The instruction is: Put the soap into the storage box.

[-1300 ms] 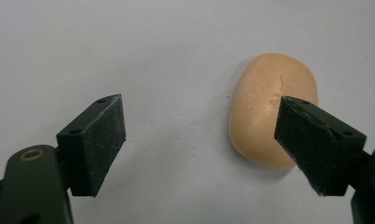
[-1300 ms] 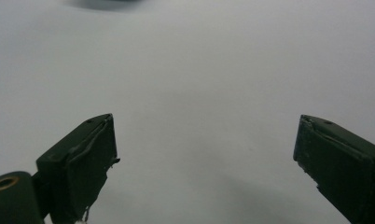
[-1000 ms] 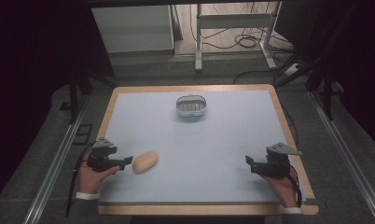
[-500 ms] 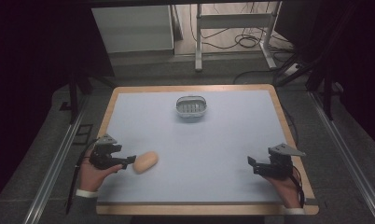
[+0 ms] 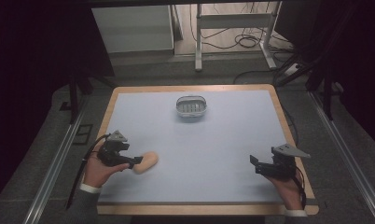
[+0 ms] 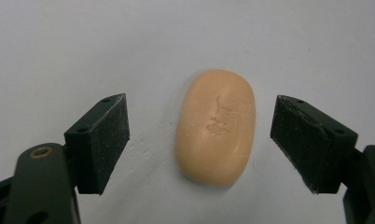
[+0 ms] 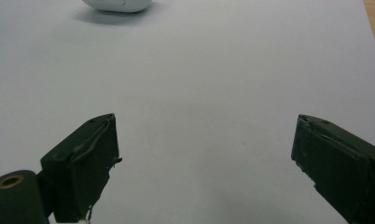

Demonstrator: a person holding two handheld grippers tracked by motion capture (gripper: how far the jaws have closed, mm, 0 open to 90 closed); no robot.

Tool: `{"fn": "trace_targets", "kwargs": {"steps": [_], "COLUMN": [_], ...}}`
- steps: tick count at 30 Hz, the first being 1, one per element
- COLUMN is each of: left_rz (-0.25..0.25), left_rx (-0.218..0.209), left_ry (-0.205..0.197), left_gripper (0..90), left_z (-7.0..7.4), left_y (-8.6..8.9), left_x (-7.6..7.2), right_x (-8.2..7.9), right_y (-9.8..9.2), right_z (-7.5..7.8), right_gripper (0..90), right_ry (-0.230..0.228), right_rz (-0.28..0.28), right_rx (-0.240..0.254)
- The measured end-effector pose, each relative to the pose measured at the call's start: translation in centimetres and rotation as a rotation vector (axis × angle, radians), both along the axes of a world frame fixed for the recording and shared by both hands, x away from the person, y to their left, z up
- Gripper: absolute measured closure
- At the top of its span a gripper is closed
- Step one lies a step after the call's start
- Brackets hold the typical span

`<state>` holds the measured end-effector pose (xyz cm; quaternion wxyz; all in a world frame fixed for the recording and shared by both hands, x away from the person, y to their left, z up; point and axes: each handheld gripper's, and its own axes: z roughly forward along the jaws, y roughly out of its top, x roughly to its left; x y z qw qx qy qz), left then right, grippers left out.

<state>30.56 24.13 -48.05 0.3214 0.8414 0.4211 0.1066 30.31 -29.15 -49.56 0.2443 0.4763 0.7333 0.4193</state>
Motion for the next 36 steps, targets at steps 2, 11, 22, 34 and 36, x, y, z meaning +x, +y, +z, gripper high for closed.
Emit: {"fn": "trace_targets", "kwargs": {"steps": [2,11,22,34,36], "left_rz": [-0.016,-0.047,-0.084,-0.069,-0.07], "left_rx": [0.02,0.063,0.106,0.142,0.153], "left_ry": [0.018,0.066,0.125,0.154,0.152], "left_gripper": [19.9,20.1,21.7,30.3,31.1], "left_z": [-0.4,-1.5,-2.9,-4.0,-3.9], "left_y": [-0.5,-1.9,-3.3,-3.7,-3.7], "left_x": [0.3,0.7,1.6,2.0,1.9], "right_x": [0.0,0.0,0.1,0.1,0.1], "right_y": [0.0,0.3,0.4,0.3,0.3], "right_z": [0.0,-0.1,-0.3,-0.3,-0.2], "right_gripper": [7.1,7.1,7.1,7.1,7.1], "right_ry": [0.006,0.011,0.012,0.011,0.01], "right_rz": [0.001,0.015,0.008,0.002,-0.002], "right_rx": [0.022,0.007,-0.01,-0.021,-0.021]}}
